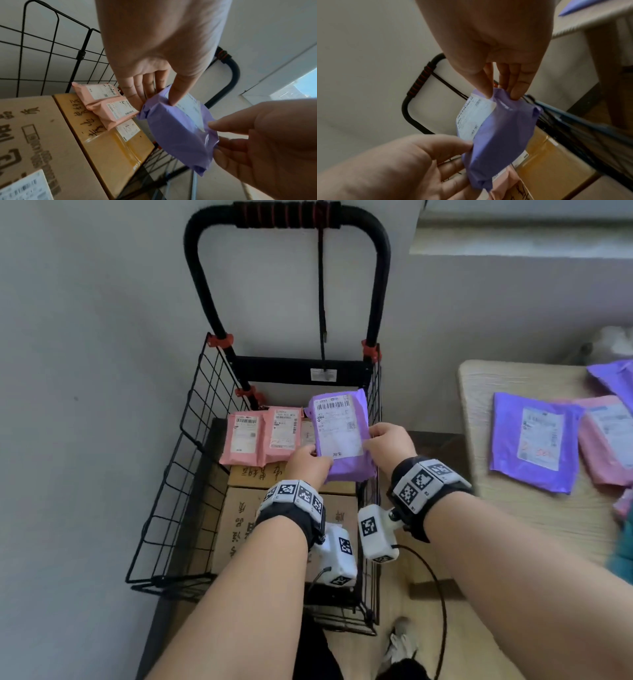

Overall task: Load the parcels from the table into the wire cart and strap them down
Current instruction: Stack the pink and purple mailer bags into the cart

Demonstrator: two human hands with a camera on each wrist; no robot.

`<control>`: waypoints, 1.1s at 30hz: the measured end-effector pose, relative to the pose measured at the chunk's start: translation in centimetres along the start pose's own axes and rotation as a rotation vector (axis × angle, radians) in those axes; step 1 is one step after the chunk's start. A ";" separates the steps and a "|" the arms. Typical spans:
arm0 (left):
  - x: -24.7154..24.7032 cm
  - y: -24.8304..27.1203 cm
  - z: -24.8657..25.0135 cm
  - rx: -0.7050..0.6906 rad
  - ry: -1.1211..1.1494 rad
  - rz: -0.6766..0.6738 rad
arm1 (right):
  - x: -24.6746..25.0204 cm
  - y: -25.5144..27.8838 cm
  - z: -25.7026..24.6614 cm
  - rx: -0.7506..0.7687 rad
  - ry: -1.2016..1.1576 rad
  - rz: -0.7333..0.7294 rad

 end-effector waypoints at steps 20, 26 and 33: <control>-1.8 -17.9 -11.1 -0.045 -0.216 -0.207 | -10.7 -16.3 -0.3 -0.268 0.083 0.029; -3.1 -20.3 -14.2 -0.057 -0.294 -0.196 | -12.8 -20.1 -0.2 -0.311 0.122 -0.009; -0.2 -21.3 -15.3 -0.178 -0.692 0.129 | -15.1 -21.4 0.5 -0.391 0.157 -0.056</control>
Point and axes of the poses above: each hand's wrist, its own y-axis away from the middle knuckle, its own x-axis out of the back of the hand, z = x × y, the point moved 2 cm from there along -y, towards the middle knuckle, and after that the axes turned 15 degrees about -x, right-handed, at the moved point
